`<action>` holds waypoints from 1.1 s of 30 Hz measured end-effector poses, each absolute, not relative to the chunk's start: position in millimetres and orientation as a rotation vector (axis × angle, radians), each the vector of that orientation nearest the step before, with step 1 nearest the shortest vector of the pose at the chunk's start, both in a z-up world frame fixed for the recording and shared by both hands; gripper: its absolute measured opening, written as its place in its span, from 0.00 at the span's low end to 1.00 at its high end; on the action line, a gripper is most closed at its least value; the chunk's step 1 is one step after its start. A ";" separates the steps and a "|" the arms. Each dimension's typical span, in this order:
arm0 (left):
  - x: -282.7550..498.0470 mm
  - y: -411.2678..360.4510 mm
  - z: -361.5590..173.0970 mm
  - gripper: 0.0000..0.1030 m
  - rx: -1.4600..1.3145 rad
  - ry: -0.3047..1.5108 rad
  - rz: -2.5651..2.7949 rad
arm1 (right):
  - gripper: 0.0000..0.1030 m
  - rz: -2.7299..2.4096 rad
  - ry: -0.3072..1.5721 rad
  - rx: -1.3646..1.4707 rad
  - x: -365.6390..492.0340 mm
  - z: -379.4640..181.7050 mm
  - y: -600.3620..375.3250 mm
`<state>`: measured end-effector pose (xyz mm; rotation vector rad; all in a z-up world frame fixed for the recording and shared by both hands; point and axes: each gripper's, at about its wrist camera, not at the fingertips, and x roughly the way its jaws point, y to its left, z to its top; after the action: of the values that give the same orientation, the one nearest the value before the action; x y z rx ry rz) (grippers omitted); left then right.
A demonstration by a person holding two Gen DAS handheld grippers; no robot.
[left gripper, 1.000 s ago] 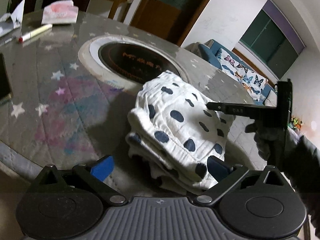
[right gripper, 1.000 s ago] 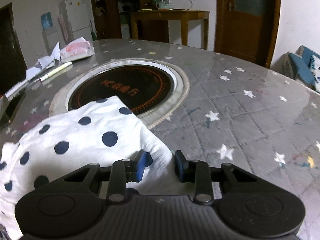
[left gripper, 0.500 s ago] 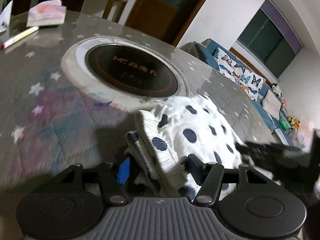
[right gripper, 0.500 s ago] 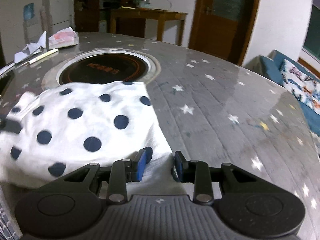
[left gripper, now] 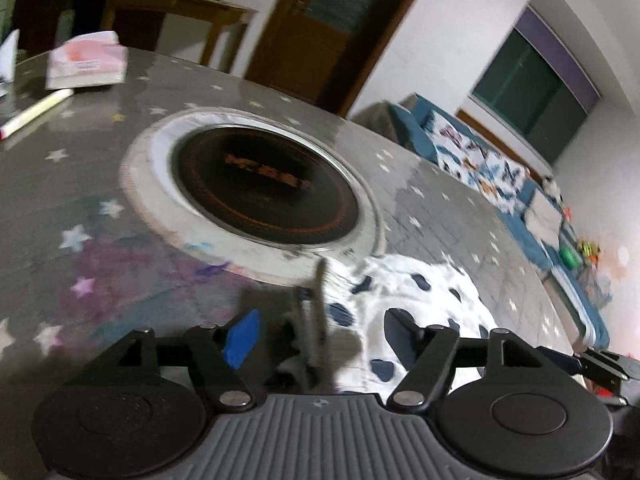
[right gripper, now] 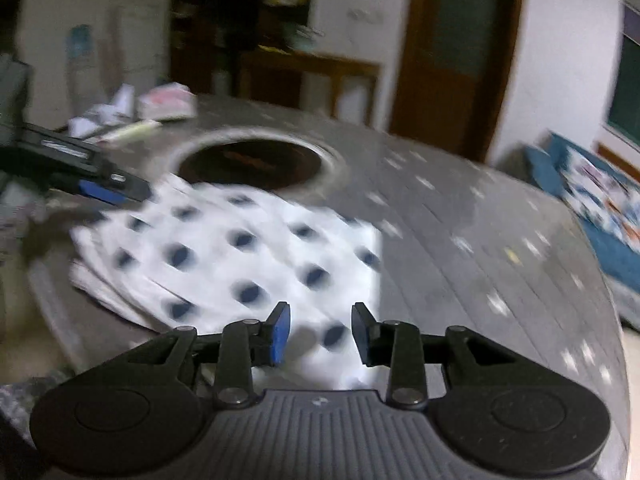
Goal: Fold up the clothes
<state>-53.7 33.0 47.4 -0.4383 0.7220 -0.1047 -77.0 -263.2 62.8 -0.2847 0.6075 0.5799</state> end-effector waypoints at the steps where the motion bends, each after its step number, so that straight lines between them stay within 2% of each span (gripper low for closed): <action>1: -56.1 37.3 48.0 0.71 -0.448 0.719 -0.094 | 0.38 0.635 0.597 -0.285 -79.6 66.3 -254.7; 6: -66.6 49.8 48.4 0.77 -0.480 0.718 -0.043 | 0.42 0.919 0.565 -0.322 -89.9 69.8 -201.6; 17: -89.7 68.7 41.4 0.82 -0.555 0.720 0.018 | 0.40 1.053 0.559 -0.507 -94.4 40.4 -121.3; 22: -94.0 70.8 33.6 0.82 -0.575 0.739 0.017 | 0.15 1.044 0.606 -0.362 -81.1 43.3 -131.5; 29: -96.3 65.7 31.4 0.83 -0.572 0.741 -0.002 | 0.11 1.024 0.567 -0.178 -64.6 80.4 -166.4; 33: -94.8 70.0 35.6 0.83 -0.576 0.722 0.016 | 0.11 1.053 0.527 -0.202 -70.9 94.4 -177.3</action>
<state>-94.8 70.0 35.6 -0.5756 0.7219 0.0155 -70.9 -177.3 94.4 -0.2021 0.5271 1.0534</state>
